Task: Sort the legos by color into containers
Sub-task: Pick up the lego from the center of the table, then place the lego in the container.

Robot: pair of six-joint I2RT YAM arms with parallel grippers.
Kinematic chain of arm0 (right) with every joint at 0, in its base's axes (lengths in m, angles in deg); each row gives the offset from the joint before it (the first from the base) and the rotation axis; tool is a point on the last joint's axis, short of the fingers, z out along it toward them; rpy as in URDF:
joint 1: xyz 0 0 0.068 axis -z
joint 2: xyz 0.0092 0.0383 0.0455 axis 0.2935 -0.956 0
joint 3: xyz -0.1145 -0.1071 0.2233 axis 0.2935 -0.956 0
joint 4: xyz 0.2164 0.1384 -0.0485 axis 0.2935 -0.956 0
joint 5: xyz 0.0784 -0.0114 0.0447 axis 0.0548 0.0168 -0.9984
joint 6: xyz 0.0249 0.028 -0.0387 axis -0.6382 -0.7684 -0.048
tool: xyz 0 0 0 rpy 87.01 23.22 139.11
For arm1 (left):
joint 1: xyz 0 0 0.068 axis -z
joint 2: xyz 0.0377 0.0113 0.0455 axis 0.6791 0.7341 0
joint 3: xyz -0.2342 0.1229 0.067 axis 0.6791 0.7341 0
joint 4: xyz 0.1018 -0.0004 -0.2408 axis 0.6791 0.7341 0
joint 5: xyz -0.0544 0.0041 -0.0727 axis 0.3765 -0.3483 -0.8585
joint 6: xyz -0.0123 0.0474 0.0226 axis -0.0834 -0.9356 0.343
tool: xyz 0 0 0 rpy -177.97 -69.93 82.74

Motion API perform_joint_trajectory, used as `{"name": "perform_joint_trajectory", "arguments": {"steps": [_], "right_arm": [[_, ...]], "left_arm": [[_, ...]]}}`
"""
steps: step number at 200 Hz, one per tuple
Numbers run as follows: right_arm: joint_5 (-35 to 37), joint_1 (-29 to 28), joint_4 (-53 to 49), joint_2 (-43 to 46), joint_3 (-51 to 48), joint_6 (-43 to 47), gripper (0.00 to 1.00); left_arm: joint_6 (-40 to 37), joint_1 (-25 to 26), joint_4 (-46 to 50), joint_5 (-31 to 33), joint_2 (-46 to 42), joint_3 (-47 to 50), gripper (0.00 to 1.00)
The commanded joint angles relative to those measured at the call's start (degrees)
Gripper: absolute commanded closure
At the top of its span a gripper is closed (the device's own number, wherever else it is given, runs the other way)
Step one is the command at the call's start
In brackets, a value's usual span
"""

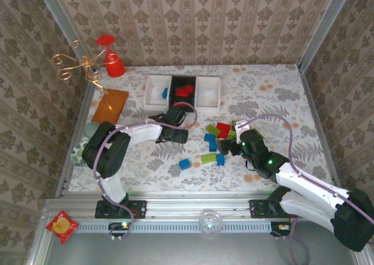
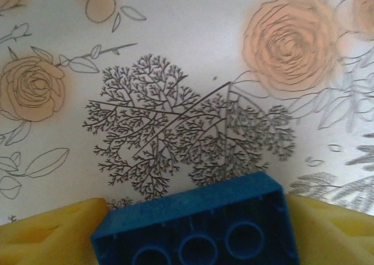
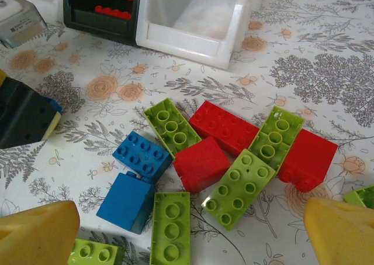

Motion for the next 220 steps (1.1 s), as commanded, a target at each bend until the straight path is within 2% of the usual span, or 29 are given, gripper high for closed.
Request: {"name": "perform_joint_trajectory", "arguments": {"steps": [1, 48, 73, 97, 116, 142, 175, 220], "right_arm": [[-1.0, 0.4, 1.2, 0.4, -0.9, -0.3, 0.0], [-1.3, 0.3, 1.4, -0.5, -0.7, -0.2, 0.0], [-1.4, 0.4, 1.6, -0.7, -0.8, -0.3, 0.0], [-2.9, 0.4, 2.0, -0.8, -0.7, 0.1, 0.0], [-9.5, -0.3, 4.8, -1.2, -0.9, 1.7, 0.0], [-14.4, -3.8, 9.6, -3.1, -1.1, 3.0, 0.0], [-12.1, -5.8, 7.6, -6.8, 1.3, 3.6, 0.0], [-9.6, -6.1, 7.6, -5.4, 0.5, 3.5, 0.0]], "left_arm": [[1.2, 0.3, 0.2, -0.3, 0.5, -0.2, 0.23], [1.1, 0.3, -0.5, 1.3, -0.3, 0.8, 0.36], [0.5, -0.2, -0.7, 3.5, -4.4, 1.5, 0.41], [-0.8, -3.9, -2.1, 4.3, -10.3, 2.1, 0.44], [-2.2, -7.5, -3.2, 3.3, -11.3, 0.2, 0.44], [-3.8, -12.1, -5.0, 1.7, -8.3, -4.7, 0.45], [-5.8, -17.3, -4.6, 1.6, 0.5, -14.7, 0.45], [-6.6, -20.9, -3.9, 0.1, 11.0, -25.9, 0.42]]}}
